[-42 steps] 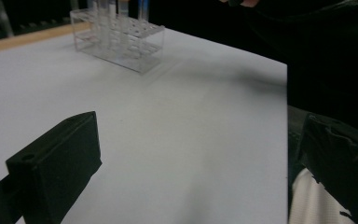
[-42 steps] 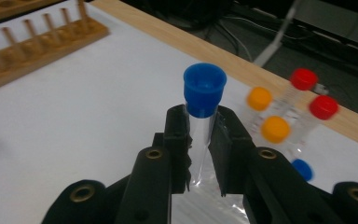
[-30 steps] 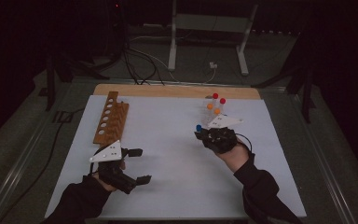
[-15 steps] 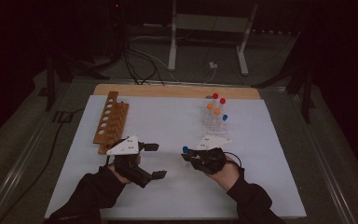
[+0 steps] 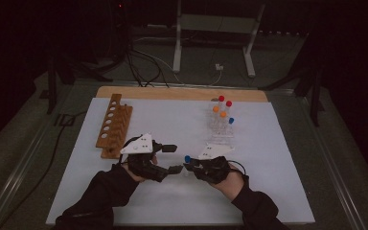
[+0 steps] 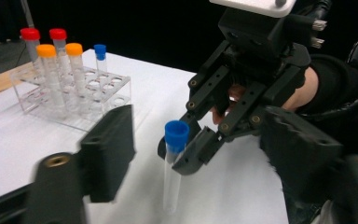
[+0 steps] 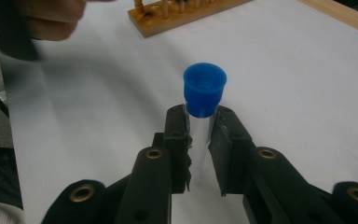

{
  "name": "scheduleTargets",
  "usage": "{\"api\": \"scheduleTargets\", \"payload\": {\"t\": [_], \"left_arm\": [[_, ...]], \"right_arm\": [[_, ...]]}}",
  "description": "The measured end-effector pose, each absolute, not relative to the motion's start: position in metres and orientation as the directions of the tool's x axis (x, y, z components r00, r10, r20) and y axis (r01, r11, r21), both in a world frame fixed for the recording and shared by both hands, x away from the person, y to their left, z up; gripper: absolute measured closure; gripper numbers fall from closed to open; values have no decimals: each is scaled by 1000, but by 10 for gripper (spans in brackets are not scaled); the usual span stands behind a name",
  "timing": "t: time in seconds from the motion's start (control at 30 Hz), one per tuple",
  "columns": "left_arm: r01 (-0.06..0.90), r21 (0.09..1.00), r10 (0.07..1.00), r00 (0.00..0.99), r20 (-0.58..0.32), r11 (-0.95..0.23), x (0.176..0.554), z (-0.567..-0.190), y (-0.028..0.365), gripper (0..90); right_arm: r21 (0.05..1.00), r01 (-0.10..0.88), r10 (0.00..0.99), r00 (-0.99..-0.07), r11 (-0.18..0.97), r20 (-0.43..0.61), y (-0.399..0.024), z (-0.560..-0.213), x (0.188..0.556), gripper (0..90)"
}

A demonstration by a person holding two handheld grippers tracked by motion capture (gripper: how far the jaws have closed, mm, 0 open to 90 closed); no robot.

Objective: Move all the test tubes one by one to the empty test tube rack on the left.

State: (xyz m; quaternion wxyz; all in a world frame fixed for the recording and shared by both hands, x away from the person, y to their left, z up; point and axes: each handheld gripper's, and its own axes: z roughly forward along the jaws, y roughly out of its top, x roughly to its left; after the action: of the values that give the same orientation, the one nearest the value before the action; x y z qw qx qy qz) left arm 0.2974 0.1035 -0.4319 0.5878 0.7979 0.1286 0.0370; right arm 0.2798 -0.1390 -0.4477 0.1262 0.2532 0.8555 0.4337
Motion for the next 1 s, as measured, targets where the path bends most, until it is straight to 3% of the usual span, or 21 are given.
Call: {"api": "scheduleTargets", "payload": {"t": [0.27,1.0], "left_arm": [[160,940,262,962,-79,-301,304,-437,93,468],[140,927,236,970,-58,-348,313,-446,76,754]], "right_arm": [[809,318,537,-843,494,3,-139,-446,279,768],[811,327,543,-839,486,13,-142,-446,280,768]]}}
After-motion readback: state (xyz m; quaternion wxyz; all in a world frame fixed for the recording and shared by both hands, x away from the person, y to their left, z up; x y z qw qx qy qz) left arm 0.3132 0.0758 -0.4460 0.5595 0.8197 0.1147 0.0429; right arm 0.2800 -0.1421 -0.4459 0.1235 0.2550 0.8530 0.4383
